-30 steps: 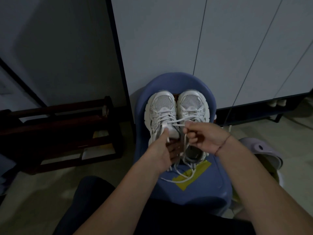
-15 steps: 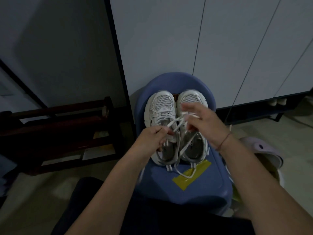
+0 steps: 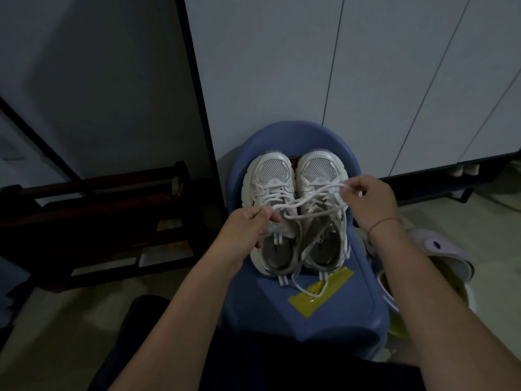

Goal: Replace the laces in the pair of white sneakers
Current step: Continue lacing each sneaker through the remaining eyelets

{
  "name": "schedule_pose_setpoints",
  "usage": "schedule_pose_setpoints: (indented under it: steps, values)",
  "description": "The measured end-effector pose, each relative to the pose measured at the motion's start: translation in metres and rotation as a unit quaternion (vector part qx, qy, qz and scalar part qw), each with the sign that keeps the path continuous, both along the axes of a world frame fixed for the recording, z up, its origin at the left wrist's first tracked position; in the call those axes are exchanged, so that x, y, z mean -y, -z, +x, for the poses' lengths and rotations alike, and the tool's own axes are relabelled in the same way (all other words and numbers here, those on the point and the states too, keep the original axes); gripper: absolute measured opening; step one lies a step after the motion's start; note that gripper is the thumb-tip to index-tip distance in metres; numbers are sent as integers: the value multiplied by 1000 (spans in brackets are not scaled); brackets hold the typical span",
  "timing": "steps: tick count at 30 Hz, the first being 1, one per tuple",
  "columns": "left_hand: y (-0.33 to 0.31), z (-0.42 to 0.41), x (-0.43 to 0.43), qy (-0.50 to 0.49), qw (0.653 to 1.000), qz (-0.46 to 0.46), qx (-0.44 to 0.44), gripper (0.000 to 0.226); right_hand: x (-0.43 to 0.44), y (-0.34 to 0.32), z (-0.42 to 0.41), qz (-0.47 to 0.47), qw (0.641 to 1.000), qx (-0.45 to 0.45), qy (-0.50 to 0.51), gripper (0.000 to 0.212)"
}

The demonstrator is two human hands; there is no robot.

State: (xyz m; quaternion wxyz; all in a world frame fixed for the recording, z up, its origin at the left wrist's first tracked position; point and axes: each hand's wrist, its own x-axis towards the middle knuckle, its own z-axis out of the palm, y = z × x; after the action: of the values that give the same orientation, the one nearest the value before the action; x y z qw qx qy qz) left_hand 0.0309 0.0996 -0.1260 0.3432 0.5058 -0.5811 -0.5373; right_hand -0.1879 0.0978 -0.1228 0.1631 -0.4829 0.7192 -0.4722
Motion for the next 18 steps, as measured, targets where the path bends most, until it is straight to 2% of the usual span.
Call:
schedule_pose_setpoints:
  steps: [3, 5, 6, 11, 18]
  values:
    - [2, -5, -1, 8, 1000, -15, 22, 34, -9, -6, 31, -46, 981, 1, -188, 27]
    - [2, -8, -3, 8, 1000, -8, 6, 35, -16, -5, 51, -11, 952, 0, -306, 25]
    - [1, -9, -3, 6, 1000, -1, -7, 35, -17, -2, 57, 4, 945, -4, -326, 21]
    - [2, -10, -2, 6, 999, 22, -37, 30, -12, -2, 46, -28, 970, -21, -242, 5]
    - [3, -7, 0, -45, 997, 33, -61, 28, -7, 1, 33, -12, 983, -46, -178, 17]
